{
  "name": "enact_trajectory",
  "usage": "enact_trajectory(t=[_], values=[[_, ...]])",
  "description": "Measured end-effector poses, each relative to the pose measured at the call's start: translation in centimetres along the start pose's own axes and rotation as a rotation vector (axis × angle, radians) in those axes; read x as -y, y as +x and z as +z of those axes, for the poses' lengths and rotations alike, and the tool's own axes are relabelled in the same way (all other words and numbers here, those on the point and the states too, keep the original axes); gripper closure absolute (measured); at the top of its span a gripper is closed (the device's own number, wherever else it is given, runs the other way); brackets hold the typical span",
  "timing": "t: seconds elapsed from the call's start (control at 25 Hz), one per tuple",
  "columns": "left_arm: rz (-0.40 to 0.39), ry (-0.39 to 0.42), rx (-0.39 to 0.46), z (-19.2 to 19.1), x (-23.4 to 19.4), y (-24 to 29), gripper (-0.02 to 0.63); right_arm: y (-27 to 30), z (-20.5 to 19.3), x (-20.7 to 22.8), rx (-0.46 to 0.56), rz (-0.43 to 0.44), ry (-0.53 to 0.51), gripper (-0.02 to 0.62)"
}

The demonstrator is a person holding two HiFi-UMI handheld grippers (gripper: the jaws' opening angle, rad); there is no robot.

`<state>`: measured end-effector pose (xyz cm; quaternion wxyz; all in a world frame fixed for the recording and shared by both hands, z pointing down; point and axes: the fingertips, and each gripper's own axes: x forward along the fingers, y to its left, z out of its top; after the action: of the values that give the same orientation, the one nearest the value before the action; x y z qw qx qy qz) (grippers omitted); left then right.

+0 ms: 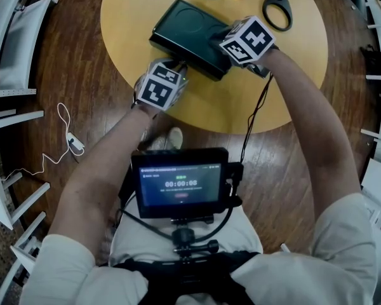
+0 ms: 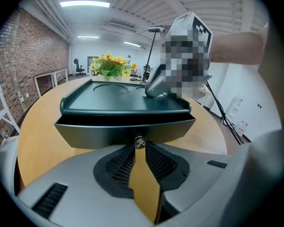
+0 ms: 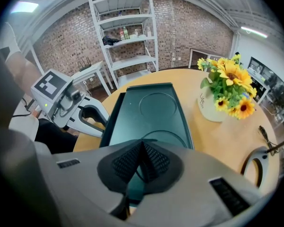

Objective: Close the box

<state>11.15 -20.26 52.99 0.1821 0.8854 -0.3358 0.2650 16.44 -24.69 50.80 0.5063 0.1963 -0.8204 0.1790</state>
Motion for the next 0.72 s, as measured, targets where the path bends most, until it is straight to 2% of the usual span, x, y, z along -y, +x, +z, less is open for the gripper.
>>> enact_trajectory(t=[0.72], values=[[-0.008,0.005,-0.006,1.1,-0.7,2.4,0.545,0.6,-0.3,0.8,0.003,0.015,0.015,0.589]])
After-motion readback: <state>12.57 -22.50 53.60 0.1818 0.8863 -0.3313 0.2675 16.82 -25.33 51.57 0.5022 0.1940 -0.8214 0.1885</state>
